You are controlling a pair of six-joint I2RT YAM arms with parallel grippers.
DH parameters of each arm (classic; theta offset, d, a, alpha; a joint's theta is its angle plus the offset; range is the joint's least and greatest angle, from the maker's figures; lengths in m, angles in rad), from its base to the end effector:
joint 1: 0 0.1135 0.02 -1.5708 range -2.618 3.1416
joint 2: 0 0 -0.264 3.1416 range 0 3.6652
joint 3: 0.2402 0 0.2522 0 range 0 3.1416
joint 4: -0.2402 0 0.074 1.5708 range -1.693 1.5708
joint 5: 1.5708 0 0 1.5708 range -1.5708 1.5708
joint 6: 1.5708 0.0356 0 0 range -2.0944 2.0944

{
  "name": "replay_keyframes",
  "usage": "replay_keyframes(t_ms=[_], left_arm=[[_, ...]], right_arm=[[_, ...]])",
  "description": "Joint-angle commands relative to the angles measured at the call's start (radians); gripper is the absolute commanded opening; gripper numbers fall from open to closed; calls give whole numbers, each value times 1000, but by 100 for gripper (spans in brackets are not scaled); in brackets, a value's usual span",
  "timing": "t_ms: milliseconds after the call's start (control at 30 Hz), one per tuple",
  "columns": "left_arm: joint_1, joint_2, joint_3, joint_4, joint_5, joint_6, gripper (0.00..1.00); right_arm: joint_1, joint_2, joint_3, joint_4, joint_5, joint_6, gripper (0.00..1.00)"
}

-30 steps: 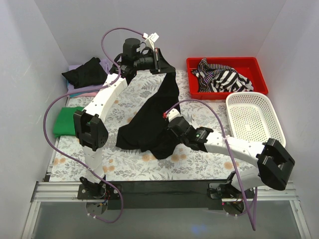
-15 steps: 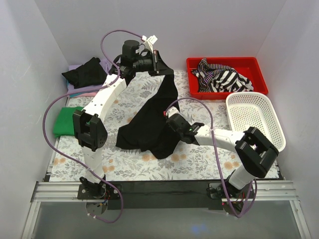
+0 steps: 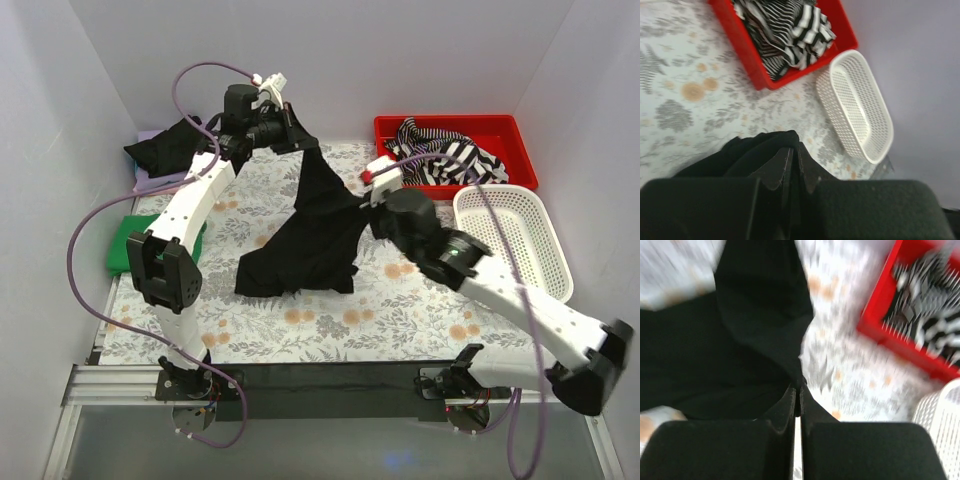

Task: Fold and stack the t-shirts
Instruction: Flatten the tshirt out

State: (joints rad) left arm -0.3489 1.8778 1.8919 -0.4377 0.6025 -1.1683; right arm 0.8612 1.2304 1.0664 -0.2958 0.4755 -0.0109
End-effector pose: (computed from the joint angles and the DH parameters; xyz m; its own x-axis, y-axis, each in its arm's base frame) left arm 0.4048 -0.1687 0.3861 -0.8572 -0.4949 -0.1428 -0.0549 0.3634 -0.9300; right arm 0.1935 0.2003 0.3347 -0.2847 -0.3463 -0.8939 -0.4103 0.8868 -0.2129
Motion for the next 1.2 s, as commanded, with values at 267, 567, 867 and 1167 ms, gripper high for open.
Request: replay_keyframes(t_ms=[267, 567, 867, 1167], left_arm=[[67, 18, 91, -196, -414, 160, 80], [68, -158, -186, -53, -474, 119, 86], [48, -172, -401, 51, -213, 55, 87], [-71, 84, -350, -36, -92, 107, 88]], right_arm=[[9, -319, 268, -19, -172, -84, 1], [9, -275, 345, 6, -149, -150, 1], [10, -327, 394, 1, -92, -149, 1], [12, -431, 348, -60, 83, -86, 1]])
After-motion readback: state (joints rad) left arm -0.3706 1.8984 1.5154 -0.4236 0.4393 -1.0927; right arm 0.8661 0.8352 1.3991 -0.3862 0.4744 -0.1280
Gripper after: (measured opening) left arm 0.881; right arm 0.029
